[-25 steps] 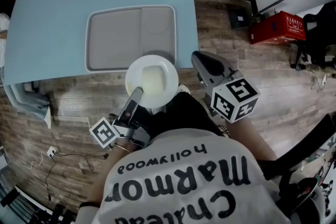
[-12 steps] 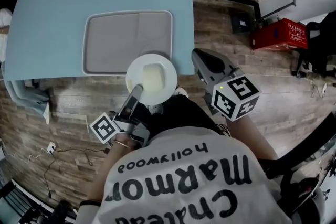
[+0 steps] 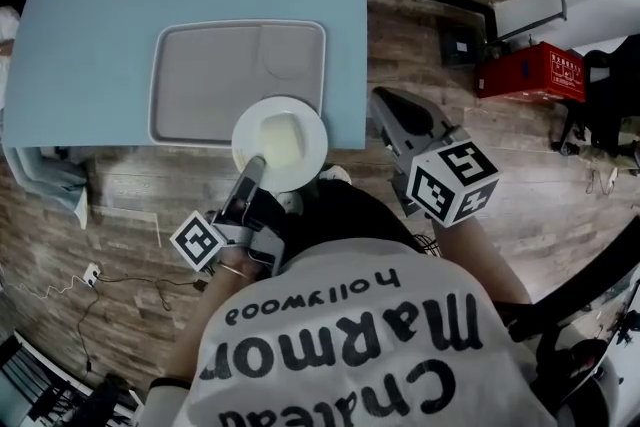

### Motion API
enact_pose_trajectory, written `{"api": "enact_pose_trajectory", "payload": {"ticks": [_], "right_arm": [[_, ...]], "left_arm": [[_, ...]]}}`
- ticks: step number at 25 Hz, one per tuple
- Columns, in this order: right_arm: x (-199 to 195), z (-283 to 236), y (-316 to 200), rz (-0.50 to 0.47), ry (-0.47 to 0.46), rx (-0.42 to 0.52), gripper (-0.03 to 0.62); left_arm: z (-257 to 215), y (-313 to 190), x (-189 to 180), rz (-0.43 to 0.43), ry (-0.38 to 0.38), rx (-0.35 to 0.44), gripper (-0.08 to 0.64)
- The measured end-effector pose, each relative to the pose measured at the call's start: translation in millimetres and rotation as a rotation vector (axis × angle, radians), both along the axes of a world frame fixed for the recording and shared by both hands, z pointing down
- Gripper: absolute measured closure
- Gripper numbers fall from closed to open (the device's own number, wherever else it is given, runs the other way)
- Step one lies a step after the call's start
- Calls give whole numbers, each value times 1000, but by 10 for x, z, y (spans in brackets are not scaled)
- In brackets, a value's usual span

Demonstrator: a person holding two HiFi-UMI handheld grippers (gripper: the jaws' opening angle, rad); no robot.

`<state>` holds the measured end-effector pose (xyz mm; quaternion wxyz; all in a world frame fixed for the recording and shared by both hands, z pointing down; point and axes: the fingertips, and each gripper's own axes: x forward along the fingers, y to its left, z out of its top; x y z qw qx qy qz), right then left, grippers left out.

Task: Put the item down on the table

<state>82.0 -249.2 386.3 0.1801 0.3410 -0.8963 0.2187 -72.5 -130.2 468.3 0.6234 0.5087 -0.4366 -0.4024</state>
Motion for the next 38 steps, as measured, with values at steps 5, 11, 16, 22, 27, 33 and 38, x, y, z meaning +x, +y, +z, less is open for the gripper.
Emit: {"api": "enact_pose_trajectory", "payload": {"ticks": [5, 11, 16, 22, 27, 33, 38], "right_arm": [[16, 30, 29, -1, 7, -4, 581], [65, 54, 97, 15, 8, -11, 581], [121, 71, 70, 34, -3, -30, 581], [160, 112, 79, 49, -14, -47, 581], [202, 97, 82, 65, -32, -56, 581], [241, 71, 129, 73, -42, -56, 581], [271, 65, 142, 84, -52, -59, 581]], "left_arm": [[61, -4, -36, -53, 47, -42, 528], [77, -13, -42, -54, 25, -101, 529], [78, -51, -46, -75, -20, -156, 529], [135, -66, -50, -74, -117, -285, 528], [137, -56, -42, -70, -175, -349, 528], [140, -54, -55, -38, -227, -397, 495], [165, -94, -43, -25, -194, -406, 328]]}}
